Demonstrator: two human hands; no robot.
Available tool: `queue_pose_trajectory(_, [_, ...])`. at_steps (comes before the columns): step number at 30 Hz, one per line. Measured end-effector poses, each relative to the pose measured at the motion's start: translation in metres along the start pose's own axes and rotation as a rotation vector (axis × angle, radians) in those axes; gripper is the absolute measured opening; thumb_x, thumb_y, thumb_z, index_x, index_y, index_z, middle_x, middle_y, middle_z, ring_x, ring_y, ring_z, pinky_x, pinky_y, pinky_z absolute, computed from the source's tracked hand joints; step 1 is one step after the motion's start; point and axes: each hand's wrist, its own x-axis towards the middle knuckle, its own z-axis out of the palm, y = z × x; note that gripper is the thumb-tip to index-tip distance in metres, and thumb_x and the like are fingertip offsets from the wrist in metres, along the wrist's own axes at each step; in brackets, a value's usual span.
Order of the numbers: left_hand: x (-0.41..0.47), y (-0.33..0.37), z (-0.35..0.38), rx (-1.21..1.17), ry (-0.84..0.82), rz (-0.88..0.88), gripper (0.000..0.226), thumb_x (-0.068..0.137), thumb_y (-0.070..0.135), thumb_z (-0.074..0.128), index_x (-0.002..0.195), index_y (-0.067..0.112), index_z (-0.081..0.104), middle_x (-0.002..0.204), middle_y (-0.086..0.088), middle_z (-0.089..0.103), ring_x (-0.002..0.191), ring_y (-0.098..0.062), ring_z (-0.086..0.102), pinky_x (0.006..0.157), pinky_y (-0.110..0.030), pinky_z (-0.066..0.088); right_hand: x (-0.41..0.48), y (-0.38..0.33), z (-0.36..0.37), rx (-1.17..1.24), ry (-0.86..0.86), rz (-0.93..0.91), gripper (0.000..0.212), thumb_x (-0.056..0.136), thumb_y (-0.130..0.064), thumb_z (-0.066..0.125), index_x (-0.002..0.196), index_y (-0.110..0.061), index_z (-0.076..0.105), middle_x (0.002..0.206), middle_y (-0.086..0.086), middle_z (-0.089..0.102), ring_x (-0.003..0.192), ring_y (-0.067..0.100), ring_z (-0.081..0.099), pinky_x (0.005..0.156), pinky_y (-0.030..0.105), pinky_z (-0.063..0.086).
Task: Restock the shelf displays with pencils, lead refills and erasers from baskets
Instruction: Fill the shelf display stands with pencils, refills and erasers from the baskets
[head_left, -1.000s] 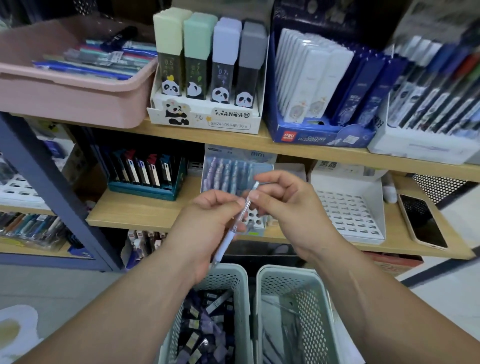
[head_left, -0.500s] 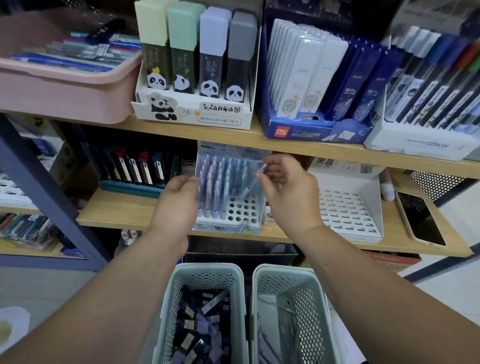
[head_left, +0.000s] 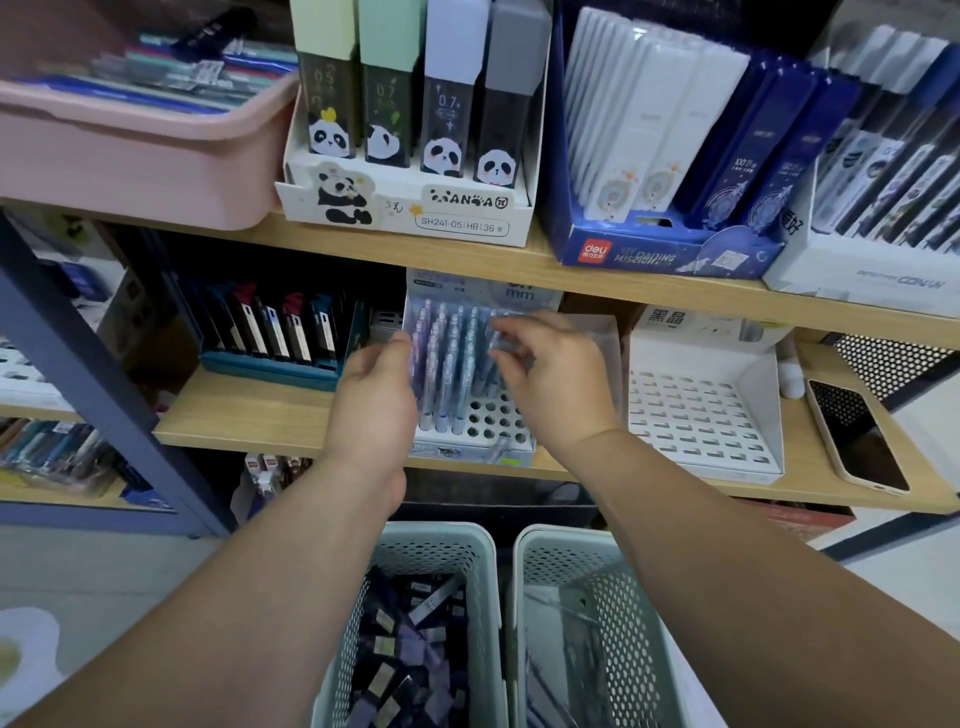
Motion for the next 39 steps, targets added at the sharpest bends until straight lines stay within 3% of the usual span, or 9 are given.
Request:
queue_pose_trajectory(7, [0.0, 0.0, 0.0, -0.007, -0.014, -0.032, 0.039, 0.1, 0.048, 0.049, 0.133, 0.027, 0.053, 0.128, 0.002, 0.06, 0.12, -0.02, 0.054, 0.105, -0.043, 0.039, -0.007, 0.009, 0.003, -0.109, -0.039, 0.0, 0.041, 0.088, -0.016, 0.074, 0.128, -0.02, 0.07, 0.102, 0.006, 0.062, 0.09, 0.024, 0.063, 0.072, 0.04, 0.059])
queue_pose_trajectory(12, [-0.01, -0.003, -0.006, 0.127, 0.04, 0.141, 0.032, 0.1, 0.043, 0.052, 0.127, 0.026, 0.05, 0.111, 0.012, 0.059, 0.103, -0.01, 0.056, 0.083, -0.029, 0.038, -0.026, 0.01, -0.02, -0.09, -0.085, 0.03, 0.049, 0.094, -0.026, 0.065, 0.142, -0.027, 0.055, 0.102, -0.003, 0.053, 0.09, 0.014, 0.053, 0.075, 0.028, 0.045])
queue_pose_trajectory(16, [-0.024, -0.013, -0.014, 0.275, 0.063, 0.352, 0.021, 0.094, 0.039, 0.06, 0.107, 0.024, 0.056, 0.091, 0.009, 0.057, 0.081, -0.008, 0.055, 0.068, -0.027, 0.04, -0.08, 0.032, -0.05, -0.032, -0.078, 0.155, 0.028, 0.092, -0.023, 0.068, 0.12, -0.021, 0.066, 0.093, -0.008, 0.049, 0.078, 0.007, 0.049, 0.072, 0.025, 0.042])
queue_pose_trajectory(22, [-0.057, -0.057, -0.019, 0.529, 0.003, 0.355, 0.019, 0.091, 0.033, 0.063, 0.084, 0.019, 0.054, 0.074, 0.004, 0.054, 0.068, -0.016, 0.05, 0.061, -0.032, 0.039, -0.199, 0.093, -0.077, -0.105, -0.332, 0.467, 0.011, 0.089, -0.028, 0.073, 0.098, -0.023, 0.07, 0.082, -0.009, 0.06, 0.073, 0.013, 0.058, 0.067, 0.031, 0.048])
queue_pose_trajectory(25, [-0.075, -0.096, -0.024, 0.74, -0.142, 0.164, 0.017, 0.091, 0.035, 0.066, 0.089, 0.02, 0.058, 0.08, 0.002, 0.061, 0.077, -0.022, 0.06, 0.065, -0.031, 0.044, -0.234, 0.111, -0.073, -0.058, -0.642, 0.711, 0.023, 0.092, -0.033, 0.069, 0.112, -0.022, 0.071, 0.096, -0.003, 0.07, 0.09, 0.019, 0.067, 0.078, 0.031, 0.052])
queue_pose_trajectory(29, [-0.084, -0.151, -0.016, 0.937, -0.397, -0.037, 0.015, 0.092, 0.035, 0.067, 0.097, 0.022, 0.061, 0.092, -0.002, 0.068, 0.085, -0.025, 0.066, 0.078, -0.039, 0.054, -0.267, 0.122, -0.053, 0.011, -0.944, 0.809, 0.04, 0.093, -0.029, 0.068, 0.131, -0.017, 0.063, 0.123, 0.006, 0.068, 0.107, 0.024, 0.064, 0.086, 0.027, 0.048])
queue_pose_trajectory(32, [-0.081, -0.186, -0.006, 1.166, -0.482, 0.011, 0.023, 0.094, 0.041, 0.062, 0.102, 0.019, 0.059, 0.09, -0.001, 0.066, 0.077, -0.021, 0.062, 0.065, -0.03, 0.046, -0.273, 0.13, -0.035, 0.036, -1.014, 0.819, 0.044, 0.095, -0.027, 0.066, 0.136, -0.014, 0.058, 0.131, 0.008, 0.063, 0.116, 0.026, 0.061, 0.092, 0.028, 0.046])
queue_pose_trajectory(34, [-0.079, -0.211, -0.006, 1.274, -0.481, 0.044, 0.026, 0.092, 0.049, 0.061, 0.103, 0.025, 0.056, 0.092, 0.002, 0.067, 0.078, -0.016, 0.061, 0.069, -0.031, 0.049, -0.273, 0.136, -0.021, 0.063, -1.034, 0.846, 0.048, 0.096, -0.027, 0.065, 0.141, -0.011, 0.054, 0.138, 0.01, 0.059, 0.122, 0.027, 0.058, 0.098, 0.03, 0.045])
queue_pose_trajectory(39, [-0.085, -0.256, -0.013, 1.211, -0.444, 0.01, 0.027, 0.089, 0.048, 0.066, 0.097, 0.028, 0.05, 0.073, 0.005, 0.062, 0.066, -0.014, 0.059, 0.061, -0.031, 0.048, -0.27, 0.164, 0.031, 0.002, -1.088, 0.84, 0.057, 0.1, -0.028, 0.058, 0.153, -0.013, 0.04, 0.154, 0.011, 0.043, 0.134, 0.032, 0.05, 0.108, 0.034, 0.041])
